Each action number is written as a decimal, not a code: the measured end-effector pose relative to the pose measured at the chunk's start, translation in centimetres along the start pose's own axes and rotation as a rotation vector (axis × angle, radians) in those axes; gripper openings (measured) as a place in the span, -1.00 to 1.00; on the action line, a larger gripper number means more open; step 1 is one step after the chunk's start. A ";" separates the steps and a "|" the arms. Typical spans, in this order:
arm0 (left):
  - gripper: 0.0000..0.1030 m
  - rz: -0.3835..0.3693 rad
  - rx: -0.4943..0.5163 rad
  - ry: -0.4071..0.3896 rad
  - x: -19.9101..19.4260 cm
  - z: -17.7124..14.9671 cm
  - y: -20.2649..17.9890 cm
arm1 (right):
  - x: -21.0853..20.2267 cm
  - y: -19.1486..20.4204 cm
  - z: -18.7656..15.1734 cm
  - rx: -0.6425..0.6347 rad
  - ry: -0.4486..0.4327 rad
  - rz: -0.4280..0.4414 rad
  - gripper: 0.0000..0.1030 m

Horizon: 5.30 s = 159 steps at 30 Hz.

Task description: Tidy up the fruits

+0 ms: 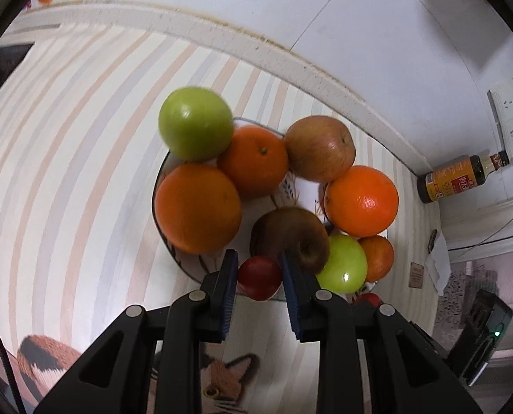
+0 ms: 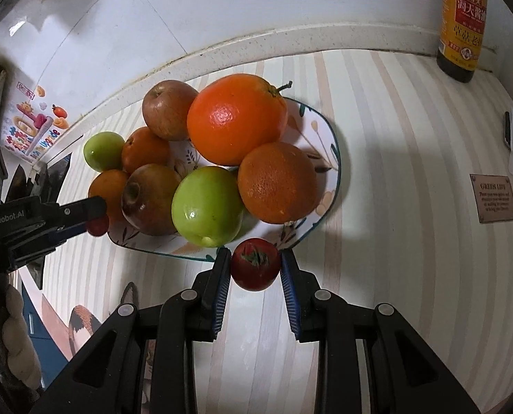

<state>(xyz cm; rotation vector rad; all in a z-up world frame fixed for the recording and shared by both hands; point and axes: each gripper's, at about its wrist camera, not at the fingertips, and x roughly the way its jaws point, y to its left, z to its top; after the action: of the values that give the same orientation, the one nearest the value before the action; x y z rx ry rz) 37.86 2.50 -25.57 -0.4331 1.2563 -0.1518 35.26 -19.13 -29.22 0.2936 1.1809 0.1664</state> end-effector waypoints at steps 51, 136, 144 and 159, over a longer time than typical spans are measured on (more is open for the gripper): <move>0.80 0.283 0.353 -0.347 -26.9 -17.7 -2.2 | -30.5 11.3 -15.5 -0.043 -0.333 -0.221 0.88; 0.98 0.367 0.293 -0.365 -27.5 -13.1 -5.2 | -29.7 11.9 -8.5 -0.090 -0.266 -0.165 0.90; 0.98 0.364 0.293 -0.371 -27.8 -13.3 -5.4 | -29.6 12.0 -8.6 -0.093 -0.264 -0.165 0.90; 0.98 0.366 0.289 -0.376 -28.2 -13.3 -5.5 | -29.6 12.1 -8.5 -0.105 -0.256 -0.155 0.90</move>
<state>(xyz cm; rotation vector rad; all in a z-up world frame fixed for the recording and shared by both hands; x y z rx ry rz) 17.17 4.11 -1.63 0.0245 0.9052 0.0584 16.61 -14.77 -2.23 0.1251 0.9332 0.0527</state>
